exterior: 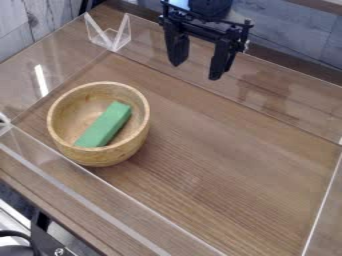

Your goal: Move green stick from inside the wooden bowl to the table next to it

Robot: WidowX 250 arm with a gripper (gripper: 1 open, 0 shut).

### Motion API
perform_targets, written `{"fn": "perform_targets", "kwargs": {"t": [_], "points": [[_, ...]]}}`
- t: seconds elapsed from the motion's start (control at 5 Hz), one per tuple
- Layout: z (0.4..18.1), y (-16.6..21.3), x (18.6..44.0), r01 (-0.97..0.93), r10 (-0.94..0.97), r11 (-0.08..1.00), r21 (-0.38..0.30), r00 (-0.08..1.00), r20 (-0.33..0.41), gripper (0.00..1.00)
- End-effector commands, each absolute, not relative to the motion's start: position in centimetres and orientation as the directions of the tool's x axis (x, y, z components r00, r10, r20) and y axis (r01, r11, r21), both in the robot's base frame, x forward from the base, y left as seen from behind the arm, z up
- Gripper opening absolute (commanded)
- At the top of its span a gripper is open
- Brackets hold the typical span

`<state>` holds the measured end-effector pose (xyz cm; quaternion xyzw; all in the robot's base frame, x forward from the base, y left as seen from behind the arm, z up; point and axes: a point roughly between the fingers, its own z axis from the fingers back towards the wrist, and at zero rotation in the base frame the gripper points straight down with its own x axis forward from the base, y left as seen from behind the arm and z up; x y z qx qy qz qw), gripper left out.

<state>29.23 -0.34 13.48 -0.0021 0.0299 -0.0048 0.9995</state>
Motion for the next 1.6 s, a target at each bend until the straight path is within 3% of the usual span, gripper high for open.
{"fn": "perform_targets", "kwargs": {"t": [0.0, 0.2, 0.4, 0.8, 1.0, 1.4], "points": [[13.0, 2.2, 27.6, 0.035, -0.035, 0.999, -0.003, 0.997, -0.063, 1.00], [12.4, 6.3, 24.7, 0.075, -0.074, 0.997, 0.007, 0.996, -0.053, 1.00], [12.3, 9.1, 23.5, 0.099, -0.098, 0.995, 0.018, 0.995, -0.028, 1.00], [10.5, 12.5, 22.7, 0.065, -0.065, 0.997, 0.049, 0.998, 0.001, 1.00], [9.2, 13.6, 22.6, 0.015, -0.016, 0.999, 0.050, 1.000, 0.016, 1.00], [7.7, 12.3, 22.8, -0.037, 0.036, 0.998, 0.047, 0.999, 0.023, 1.00]]}}
